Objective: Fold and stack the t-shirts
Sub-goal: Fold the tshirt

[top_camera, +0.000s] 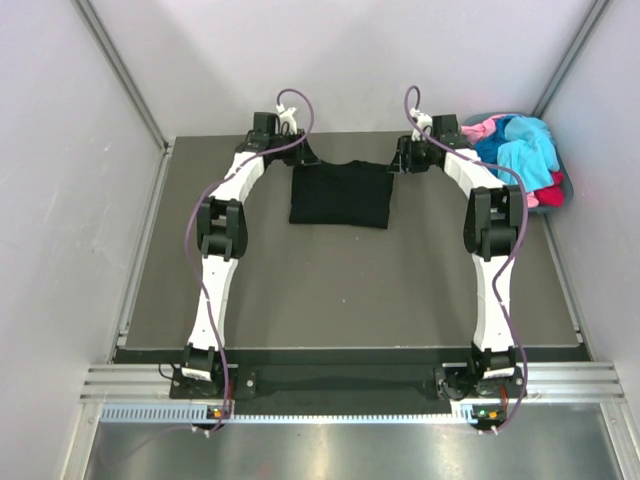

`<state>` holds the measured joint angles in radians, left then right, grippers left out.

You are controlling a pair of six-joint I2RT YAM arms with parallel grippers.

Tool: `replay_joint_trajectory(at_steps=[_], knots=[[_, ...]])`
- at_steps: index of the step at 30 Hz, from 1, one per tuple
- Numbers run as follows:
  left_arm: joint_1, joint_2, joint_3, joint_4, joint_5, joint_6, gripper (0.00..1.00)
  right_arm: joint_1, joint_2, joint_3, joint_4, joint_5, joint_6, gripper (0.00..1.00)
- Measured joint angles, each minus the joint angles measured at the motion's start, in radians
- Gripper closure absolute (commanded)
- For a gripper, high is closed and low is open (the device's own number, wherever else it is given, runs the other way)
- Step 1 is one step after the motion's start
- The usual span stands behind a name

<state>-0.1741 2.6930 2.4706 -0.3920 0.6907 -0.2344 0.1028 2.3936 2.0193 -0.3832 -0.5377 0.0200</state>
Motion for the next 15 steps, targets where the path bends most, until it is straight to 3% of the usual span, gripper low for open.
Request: replay_joint_trajectory(at_steps=[5,7,9,13,15], knots=[[-0.013,0.0,0.011,0.018,-0.003,0.002,0.89,-0.01,0.041,0.033,0.005,-0.018,0.031,0.48],[-0.014,0.0,0.011,0.018,-0.005,0.004,0.98,-0.013,0.048,0.033,0.005,-0.028,0.044,0.59],[-0.013,0.0,0.011,0.019,-0.008,0.005,1.0,-0.013,0.05,0.033,0.005,-0.04,0.058,0.73],[-0.011,0.0,0.011,0.019,-0.023,0.005,1.0,-0.013,0.05,0.033,0.014,-0.061,0.08,0.77],[-0.011,0.0,0.011,0.019,-0.027,0.006,1.0,-0.013,0.05,0.033,0.019,-0.067,0.09,0.87]])
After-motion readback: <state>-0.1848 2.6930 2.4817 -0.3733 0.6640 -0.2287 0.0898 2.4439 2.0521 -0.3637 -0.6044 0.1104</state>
